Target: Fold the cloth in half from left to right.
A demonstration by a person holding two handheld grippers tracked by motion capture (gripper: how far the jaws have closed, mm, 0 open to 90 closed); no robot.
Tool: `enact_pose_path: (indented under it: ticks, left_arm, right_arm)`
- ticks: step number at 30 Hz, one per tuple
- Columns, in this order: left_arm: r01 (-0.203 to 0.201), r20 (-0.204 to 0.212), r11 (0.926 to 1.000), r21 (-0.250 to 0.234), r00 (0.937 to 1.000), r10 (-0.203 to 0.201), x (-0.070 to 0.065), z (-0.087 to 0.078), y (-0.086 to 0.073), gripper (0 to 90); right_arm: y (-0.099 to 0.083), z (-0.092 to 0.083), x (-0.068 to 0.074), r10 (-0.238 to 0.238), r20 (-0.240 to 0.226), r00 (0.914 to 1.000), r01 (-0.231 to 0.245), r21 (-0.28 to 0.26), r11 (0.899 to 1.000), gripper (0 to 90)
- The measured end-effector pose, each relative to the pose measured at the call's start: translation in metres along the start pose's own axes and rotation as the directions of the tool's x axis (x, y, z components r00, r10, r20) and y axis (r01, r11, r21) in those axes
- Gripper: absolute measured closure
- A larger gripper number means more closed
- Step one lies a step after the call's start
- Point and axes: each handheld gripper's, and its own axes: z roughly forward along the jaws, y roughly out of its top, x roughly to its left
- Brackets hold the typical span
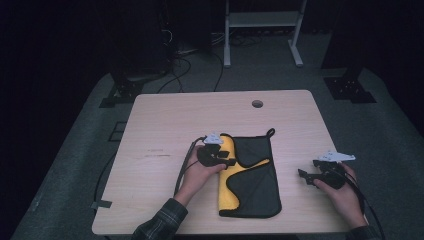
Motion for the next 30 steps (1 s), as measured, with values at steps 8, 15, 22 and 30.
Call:
enact_pose_path:
  ticks: [8,15,22,30]
  left_arm:
    - [0.017,-0.06,0.9992,0.036,0.9981,-0.015,0.009,-0.007,-0.019,46.2]
    - [0.005,-0.067,0.9966,0.082,0.9977,0.001,0.008,0.002,-0.025,49.0]
    - [-0.002,-0.082,0.9935,0.114,0.9965,0.011,0.0,0.003,-0.025,75.7]
    - [0.019,-0.074,0.9916,0.128,0.9972,-0.01,0.002,-0.002,-0.026,85.9]
  right_arm:
    - [0.0,0.0,0.0,0.001,-0.002,1.0,-0.001,-0.001,1.0,25.0]
    - [0.0,0.0,0.0,0.002,-0.003,1.0,-0.002,-0.001,1.0,24.9]
    - [0.0,0.0,0.0,0.001,-0.003,1.0,-0.001,-0.001,1.0,24.9]
    - [0.0,0.0,0.0,0.001,-0.003,1.0,-0.001,-0.001,1.0,25.0]
